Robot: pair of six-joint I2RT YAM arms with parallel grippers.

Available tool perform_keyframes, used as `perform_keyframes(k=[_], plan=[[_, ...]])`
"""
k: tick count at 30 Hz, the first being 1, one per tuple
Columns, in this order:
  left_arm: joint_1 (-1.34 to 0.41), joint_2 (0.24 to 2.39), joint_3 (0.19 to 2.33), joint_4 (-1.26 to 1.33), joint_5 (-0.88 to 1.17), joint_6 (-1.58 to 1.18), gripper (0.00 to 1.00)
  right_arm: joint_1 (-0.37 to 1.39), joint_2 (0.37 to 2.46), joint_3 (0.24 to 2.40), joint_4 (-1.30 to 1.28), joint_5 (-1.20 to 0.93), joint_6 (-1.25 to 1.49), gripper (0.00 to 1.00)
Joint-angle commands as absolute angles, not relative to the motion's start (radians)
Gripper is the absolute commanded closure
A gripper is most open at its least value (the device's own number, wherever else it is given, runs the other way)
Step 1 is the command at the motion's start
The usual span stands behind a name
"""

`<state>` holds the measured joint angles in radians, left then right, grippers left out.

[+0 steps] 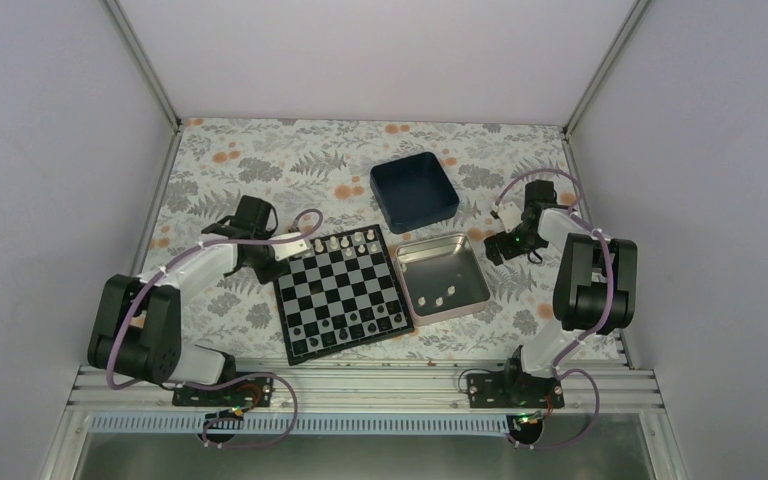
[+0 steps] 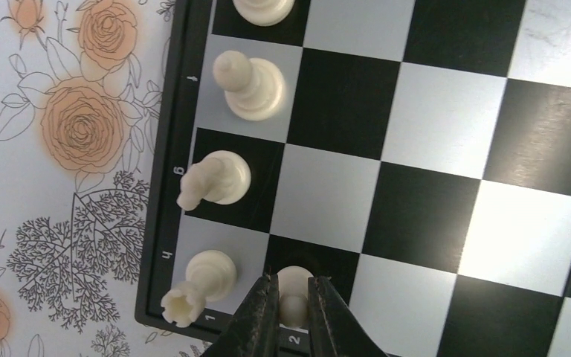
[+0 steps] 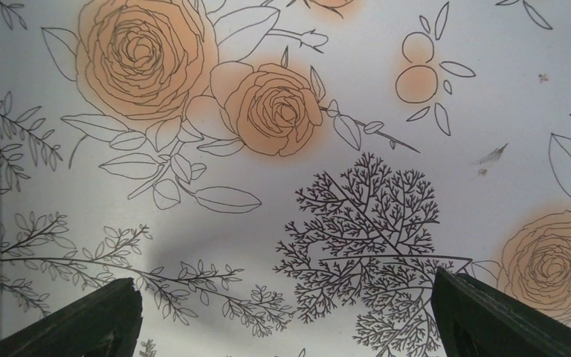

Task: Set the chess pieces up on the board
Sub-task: Place the chess piece on the chessboard.

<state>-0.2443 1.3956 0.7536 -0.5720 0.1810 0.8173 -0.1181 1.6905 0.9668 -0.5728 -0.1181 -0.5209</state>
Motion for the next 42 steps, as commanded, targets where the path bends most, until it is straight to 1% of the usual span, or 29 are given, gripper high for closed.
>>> perform_keyframes(k=[1, 9, 21, 25, 31, 34, 39, 40, 42], plan=[[-0.226, 1.416, 0.745, -0.529, 0.215, 0.841, 0.9, -0.111, 1.706, 0.974, -0.57, -0.112, -0.508, 0.0], [-0.222, 1.429, 0.761, -0.564, 0.26, 0.857, 0.9, -0.112, 1.711, 0.972, -0.571, -0.104, -0.506, 0.0], [-0.218, 1.434, 0.757, -0.586, 0.233, 0.874, 0.89, -0.112, 1.715, 0.969, -0.568, -0.1, -0.507, 0.0], [-0.218, 1.431, 0.77, -0.602, 0.231, 0.879, 0.87, -0.112, 1.716, 0.967, -0.568, -0.1, -0.509, 0.0], [-0.216, 1.43, 0.776, -0.612, 0.215, 0.884, 0.86, -0.112, 1.716, 0.966, -0.567, -0.101, -0.51, 0.0], [-0.217, 1.431, 0.782, -0.612, 0.214, 0.881, 0.81, -0.112, 1.715, 0.965, -0.566, -0.102, -0.51, 0.0], [-0.217, 1.417, 0.794, -0.615, 0.209, 0.878, 0.67, -0.112, 1.714, 0.963, -0.566, -0.104, -0.511, 0.0], [-0.217, 1.414, 0.8, -0.619, 0.207, 0.878, 0.65, -0.112, 1.714, 0.963, -0.565, -0.104, -0.511, 0.0], [-0.217, 1.404, 0.819, -0.634, 0.206, 0.878, 0.65, -0.112, 1.713, 0.963, -0.567, -0.103, -0.512, 0.0]])
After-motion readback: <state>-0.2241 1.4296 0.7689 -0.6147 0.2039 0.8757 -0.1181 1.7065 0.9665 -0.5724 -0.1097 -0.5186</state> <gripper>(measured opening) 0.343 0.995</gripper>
